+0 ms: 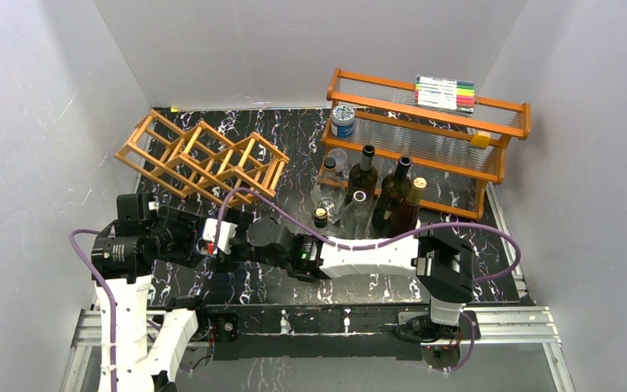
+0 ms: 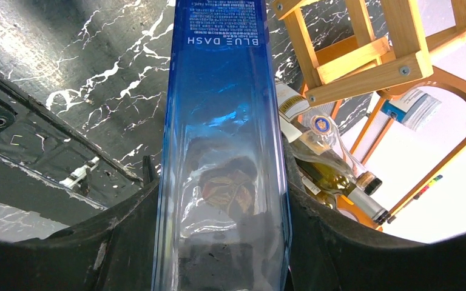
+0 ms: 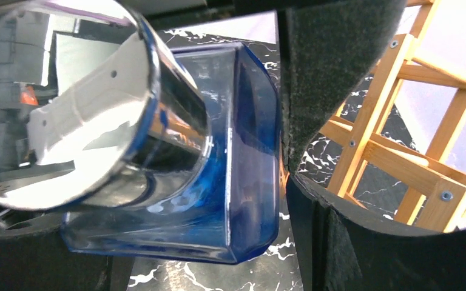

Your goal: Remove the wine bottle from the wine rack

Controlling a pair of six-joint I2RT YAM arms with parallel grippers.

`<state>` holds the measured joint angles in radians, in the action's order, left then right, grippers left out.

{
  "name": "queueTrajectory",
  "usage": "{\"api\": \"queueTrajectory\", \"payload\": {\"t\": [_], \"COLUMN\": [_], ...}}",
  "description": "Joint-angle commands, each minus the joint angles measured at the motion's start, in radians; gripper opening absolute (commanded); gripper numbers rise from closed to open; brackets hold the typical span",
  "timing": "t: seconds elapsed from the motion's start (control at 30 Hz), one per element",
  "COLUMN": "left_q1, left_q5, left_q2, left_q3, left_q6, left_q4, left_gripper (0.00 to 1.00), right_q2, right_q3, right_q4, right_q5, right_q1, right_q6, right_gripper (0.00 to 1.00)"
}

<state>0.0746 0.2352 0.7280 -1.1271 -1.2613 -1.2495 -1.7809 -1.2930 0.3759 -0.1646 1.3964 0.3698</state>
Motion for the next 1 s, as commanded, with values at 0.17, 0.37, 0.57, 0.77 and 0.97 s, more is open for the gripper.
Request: {"api": "queueTrajectory", "payload": {"t": [0.17, 0.37, 0.57, 0.77, 0.97], "left_q1": [-0.001, -0.002, -0.002, -0.001, -0.002], "left_q5": [0.091, 0.074, 0.044, 0.006, -0.164], "left_q2": [-0.056, -0.072, -0.095, -0.092, -0.062], "left_q3": [-0.020, -0.017, -0.018, -0.032, -0.145], "left_q6": [-0.032, -0.030, -0.015, 0.039, 0.171], "left_q4": [0.121, 0.126, 0.141, 0.137, 0.083], "left_gripper": [0.08, 0.30, 0.93, 0.98, 0.98], "right_q2": [-0.011, 0.011, 0.047, 0.097, 0.142], "right_q3": [0.027, 0.047, 0.080, 0.095, 0.069], "right_q4": [0.175, 0.189, 0.193, 0.139, -0.002], "right_q5": [-0.125, -0.112, -0.105, -0.085, -0.122], "right_q1": [0.022, 0.025, 0.025, 0.024, 0.021], "right_q6": [0.002, -0.009, -0.052, -0.119, -0.216], "right_gripper": [0.78, 0.30, 0.05, 0.00, 0.00]}}
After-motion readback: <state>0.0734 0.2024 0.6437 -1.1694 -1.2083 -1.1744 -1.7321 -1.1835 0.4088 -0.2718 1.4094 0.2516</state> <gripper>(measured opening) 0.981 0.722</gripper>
